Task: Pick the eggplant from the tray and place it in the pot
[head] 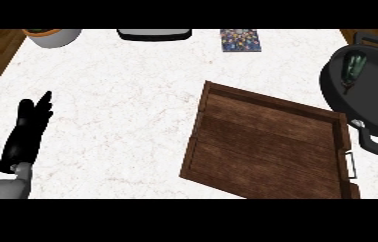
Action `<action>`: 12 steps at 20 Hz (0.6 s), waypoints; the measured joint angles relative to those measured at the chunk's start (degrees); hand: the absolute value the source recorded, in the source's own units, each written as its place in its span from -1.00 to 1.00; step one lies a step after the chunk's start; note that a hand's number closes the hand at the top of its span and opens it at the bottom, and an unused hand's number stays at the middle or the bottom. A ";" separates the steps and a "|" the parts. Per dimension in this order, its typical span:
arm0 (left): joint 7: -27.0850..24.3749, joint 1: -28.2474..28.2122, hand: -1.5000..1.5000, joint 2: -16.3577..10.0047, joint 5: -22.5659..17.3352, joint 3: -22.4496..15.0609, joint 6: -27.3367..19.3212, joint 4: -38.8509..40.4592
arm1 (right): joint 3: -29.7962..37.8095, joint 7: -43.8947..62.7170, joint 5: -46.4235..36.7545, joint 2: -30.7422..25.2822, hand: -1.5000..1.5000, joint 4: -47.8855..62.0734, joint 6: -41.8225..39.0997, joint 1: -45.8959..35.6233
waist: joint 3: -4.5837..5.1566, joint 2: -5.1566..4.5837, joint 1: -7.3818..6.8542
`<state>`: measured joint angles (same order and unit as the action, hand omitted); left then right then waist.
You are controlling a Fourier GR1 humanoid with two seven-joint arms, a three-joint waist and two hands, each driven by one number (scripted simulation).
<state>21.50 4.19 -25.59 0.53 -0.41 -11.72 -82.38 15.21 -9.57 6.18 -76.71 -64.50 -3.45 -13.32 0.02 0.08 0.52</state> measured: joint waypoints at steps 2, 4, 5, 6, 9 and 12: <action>0.32 0.53 0.00 -0.03 0.13 0.20 0.71 -0.12 | -1.51 0.88 -1.16 1.21 1.00 0.43 -0.81 -1.40 | 0.00 -0.11 -0.59; 0.04 0.61 0.00 0.68 0.72 -0.14 0.68 -0.20 | -3.63 2.31 -2.70 2.47 1.00 1.02 -1.36 -3.63 | 0.00 -0.21 -1.17; 0.14 0.90 0.00 0.83 0.80 -0.15 0.99 -0.02 | -4.67 2.59 -3.53 3.19 1.00 1.61 -1.79 -5.07 | -0.01 -0.27 -1.38; 0.34 1.70 0.00 1.04 1.06 -0.21 1.07 0.45 | -5.82 2.94 -4.36 3.78 1.00 2.27 -2.50 -6.46 | -0.01 -0.33 -1.56; -0.45 2.29 0.00 1.70 1.51 -0.17 1.32 1.28 | -9.26 4.52 -6.92 6.55 1.00 3.22 -3.72 -9.53 | 0.00 -0.40 -1.89; 0.10 2.39 0.00 1.96 1.97 -0.12 1.37 0.95 | -10.98 6.26 -7.50 9.75 -1.00 6.33 -5.78 -12.08 | -0.01 -0.41 -2.09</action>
<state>21.60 6.58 -23.64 2.50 -0.53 -10.36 -81.43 4.23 -3.31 -1.32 -66.96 -58.17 -9.24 -25.40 0.01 -0.33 -1.57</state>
